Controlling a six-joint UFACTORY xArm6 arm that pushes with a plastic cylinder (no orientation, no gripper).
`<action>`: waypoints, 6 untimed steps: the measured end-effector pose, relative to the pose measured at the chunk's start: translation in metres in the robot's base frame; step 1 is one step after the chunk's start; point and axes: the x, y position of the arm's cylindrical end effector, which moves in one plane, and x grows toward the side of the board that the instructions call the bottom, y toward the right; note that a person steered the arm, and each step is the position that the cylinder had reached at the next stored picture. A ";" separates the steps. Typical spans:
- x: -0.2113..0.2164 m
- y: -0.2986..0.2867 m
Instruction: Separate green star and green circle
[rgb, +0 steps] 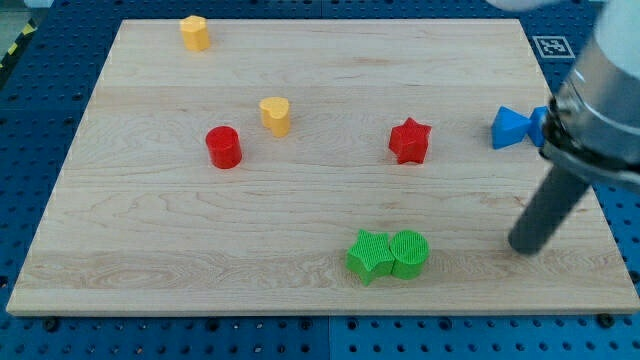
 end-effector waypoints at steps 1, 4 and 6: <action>0.037 -0.013; 0.039 -0.156; 0.019 -0.149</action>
